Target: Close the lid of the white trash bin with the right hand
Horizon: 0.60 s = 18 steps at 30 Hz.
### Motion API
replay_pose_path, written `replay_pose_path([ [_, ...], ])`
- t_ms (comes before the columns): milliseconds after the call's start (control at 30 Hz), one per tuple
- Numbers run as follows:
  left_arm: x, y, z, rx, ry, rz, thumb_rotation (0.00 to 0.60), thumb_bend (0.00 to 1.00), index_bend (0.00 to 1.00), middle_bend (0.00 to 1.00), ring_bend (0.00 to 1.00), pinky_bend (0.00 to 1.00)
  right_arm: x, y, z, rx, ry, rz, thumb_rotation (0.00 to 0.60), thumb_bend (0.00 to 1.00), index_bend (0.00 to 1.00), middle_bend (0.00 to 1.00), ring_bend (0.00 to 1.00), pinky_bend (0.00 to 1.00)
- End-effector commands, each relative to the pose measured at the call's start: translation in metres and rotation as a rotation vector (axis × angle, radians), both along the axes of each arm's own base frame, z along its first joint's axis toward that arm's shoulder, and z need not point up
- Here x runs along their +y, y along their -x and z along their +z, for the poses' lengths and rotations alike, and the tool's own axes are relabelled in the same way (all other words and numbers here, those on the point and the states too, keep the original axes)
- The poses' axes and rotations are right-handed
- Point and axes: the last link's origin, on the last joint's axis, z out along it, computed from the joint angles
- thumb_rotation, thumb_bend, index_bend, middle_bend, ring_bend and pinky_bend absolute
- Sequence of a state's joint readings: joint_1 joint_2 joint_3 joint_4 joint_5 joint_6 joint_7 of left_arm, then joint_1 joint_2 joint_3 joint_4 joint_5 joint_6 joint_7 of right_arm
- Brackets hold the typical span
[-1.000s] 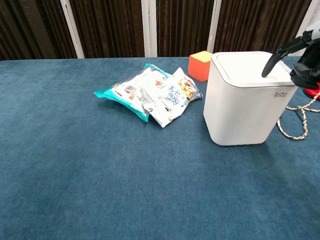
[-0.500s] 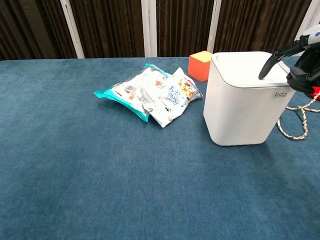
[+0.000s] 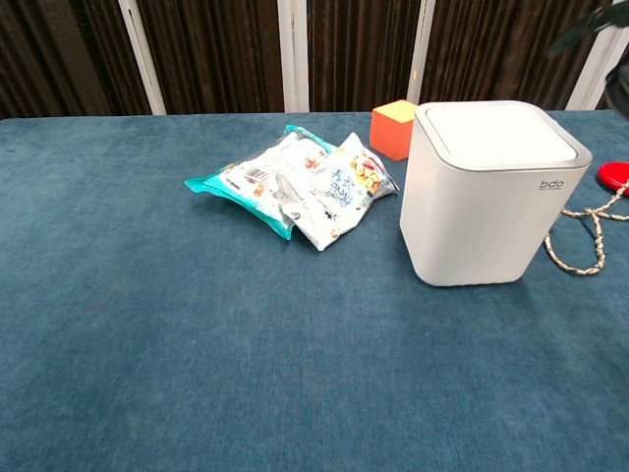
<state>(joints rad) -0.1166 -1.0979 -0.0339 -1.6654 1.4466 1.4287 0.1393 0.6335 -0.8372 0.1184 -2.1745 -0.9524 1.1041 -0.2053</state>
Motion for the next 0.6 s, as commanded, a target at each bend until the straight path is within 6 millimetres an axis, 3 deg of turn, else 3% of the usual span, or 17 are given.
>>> replay_pose_path([
  [33,0.0,0.0,0.0,0.002,-0.001,0.0,0.6,0.0,0.0,0.0,0.0,0.0,0.019,0.04,0.004,0.047,0.078,-0.004,0.6,0.44,0.0,0.17,0.15,0.17],
  [100,-0.001,0.0,0.001,0.007,-0.005,-0.001,0.6,0.0,0.0,0.0,0.0,0.0,0.03,0.059,0.004,0.068,0.099,-0.013,0.6,0.38,0.0,0.03,0.02,0.05],
  [167,-0.002,0.0,0.001,0.011,-0.009,-0.004,0.6,0.0,0.0,0.0,0.0,0.0,0.04,0.078,0.005,0.092,0.12,-0.025,0.6,0.36,0.0,0.0,0.0,0.01],
  [333,-0.004,0.0,0.001,0.026,-0.023,-0.014,0.6,0.0,0.0,0.0,0.0,0.0,0.074,0.126,0.005,0.12,0.221,-0.032,0.6,0.35,0.0,0.0,0.0,0.0],
  [600,-0.005,-0.001,0.0,0.044,-0.033,-0.036,0.6,0.0,0.0,0.0,0.0,0.0,0.098,0.162,0.01,0.189,0.325,-0.013,0.6,0.33,0.0,0.0,0.0,0.0],
])
